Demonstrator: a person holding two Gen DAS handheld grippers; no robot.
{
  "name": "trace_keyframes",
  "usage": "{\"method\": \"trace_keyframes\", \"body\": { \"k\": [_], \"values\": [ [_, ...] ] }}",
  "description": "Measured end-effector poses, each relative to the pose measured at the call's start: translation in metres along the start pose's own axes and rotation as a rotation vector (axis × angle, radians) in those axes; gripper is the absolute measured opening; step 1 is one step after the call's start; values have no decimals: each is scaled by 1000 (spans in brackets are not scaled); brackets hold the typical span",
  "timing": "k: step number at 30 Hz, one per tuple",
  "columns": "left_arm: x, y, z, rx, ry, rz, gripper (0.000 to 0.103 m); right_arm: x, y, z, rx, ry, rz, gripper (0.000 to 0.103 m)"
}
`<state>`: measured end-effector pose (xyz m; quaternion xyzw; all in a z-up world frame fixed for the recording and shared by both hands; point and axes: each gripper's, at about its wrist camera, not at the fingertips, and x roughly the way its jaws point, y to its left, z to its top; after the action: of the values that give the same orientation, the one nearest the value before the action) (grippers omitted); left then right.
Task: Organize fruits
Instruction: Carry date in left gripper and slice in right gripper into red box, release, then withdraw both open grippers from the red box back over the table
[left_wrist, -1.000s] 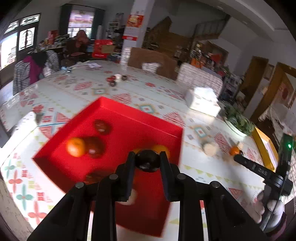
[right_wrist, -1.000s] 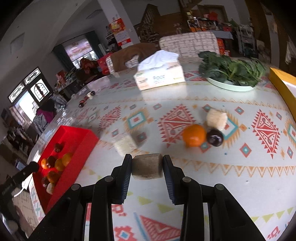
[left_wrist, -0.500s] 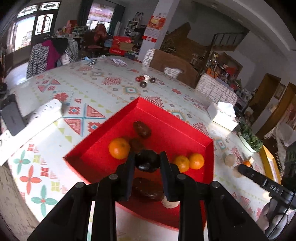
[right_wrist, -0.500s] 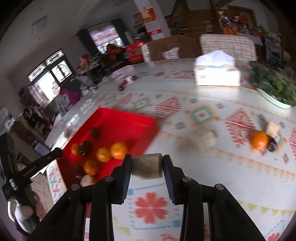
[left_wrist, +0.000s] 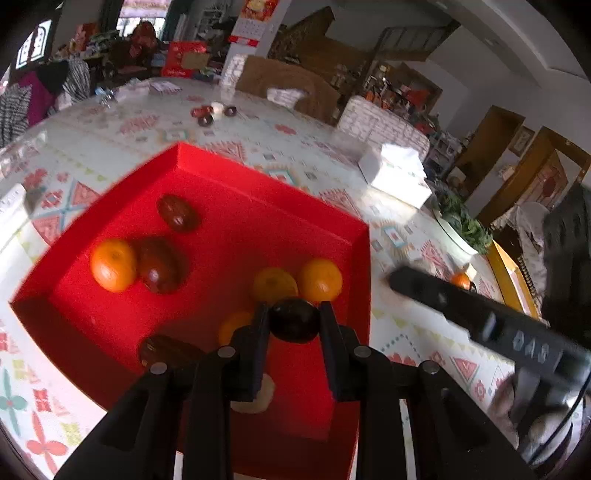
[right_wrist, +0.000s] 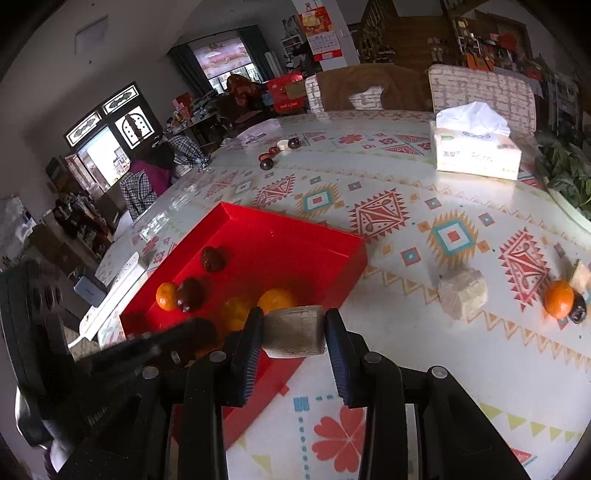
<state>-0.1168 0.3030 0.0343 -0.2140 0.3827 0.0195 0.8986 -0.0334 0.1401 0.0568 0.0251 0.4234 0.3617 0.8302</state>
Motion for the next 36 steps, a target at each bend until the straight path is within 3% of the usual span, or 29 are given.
{"method": "trace_keyframes", "body": {
  "k": [7, 14, 24, 36],
  "values": [
    [5, -8, -11, 16, 38, -35, 25, 34, 15, 20, -10, 46, 74, 37],
    [8, 9, -12, -47, 46, -55, 26, 70, 21, 32, 7, 102, 123, 37],
    [-2, 15, -11, -66, 23, -101, 51, 93, 41, 36, -15, 150, 176, 38],
    [-12, 5, -14, -55, 20, -113, 63, 65, 23, 38, 24, 94, 116, 40]
  ]
}}
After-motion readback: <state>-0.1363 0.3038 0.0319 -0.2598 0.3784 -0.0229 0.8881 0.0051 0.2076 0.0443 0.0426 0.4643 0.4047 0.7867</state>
